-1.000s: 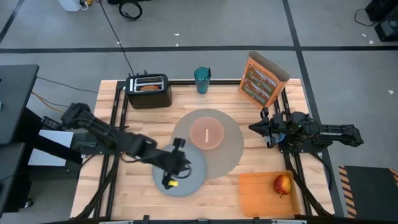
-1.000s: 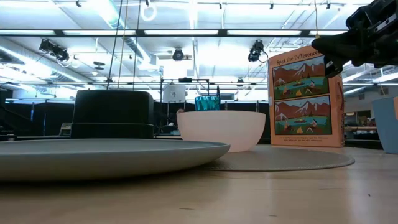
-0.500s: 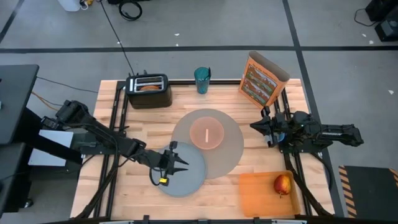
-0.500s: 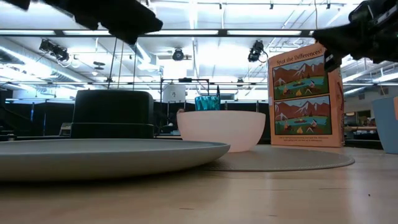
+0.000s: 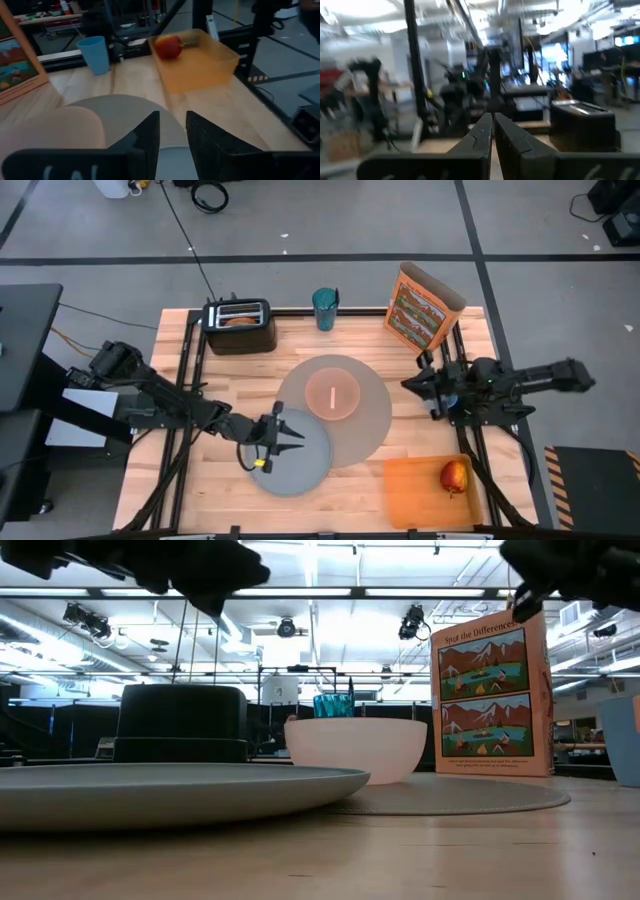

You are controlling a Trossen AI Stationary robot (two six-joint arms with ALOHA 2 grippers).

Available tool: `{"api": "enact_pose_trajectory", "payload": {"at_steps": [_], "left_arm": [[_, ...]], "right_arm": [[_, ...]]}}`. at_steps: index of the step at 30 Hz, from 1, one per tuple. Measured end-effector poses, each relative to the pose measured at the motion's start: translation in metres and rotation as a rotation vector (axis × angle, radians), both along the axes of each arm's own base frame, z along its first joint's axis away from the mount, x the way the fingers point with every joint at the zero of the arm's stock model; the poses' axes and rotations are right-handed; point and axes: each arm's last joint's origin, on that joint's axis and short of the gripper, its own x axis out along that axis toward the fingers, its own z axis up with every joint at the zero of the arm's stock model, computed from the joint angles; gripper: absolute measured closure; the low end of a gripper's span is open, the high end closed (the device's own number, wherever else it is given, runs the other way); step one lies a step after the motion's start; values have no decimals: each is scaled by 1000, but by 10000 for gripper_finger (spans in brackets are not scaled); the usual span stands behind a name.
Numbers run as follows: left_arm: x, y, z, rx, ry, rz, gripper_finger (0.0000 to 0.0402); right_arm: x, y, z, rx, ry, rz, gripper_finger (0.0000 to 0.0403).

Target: Arrange a breakfast setting

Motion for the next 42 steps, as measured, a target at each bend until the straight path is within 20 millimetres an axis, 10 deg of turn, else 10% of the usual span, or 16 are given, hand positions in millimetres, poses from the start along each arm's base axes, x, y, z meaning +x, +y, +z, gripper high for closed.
{"api": "enact_pose_trajectory", "payload": {"at_steps": [22, 31, 42], "left_arm": [[-11, -23, 0, 25, -5, -102, 299], [-10, -24, 9, 48, -104, -113, 299], [-6, -18, 10, 56, -116, -88, 299]], "right_arm": [[101, 138, 51, -54, 806, 214, 268], [88, 193, 47, -290, 1194, 412, 170], [40, 223, 13, -292, 1699, 500, 178]]}}
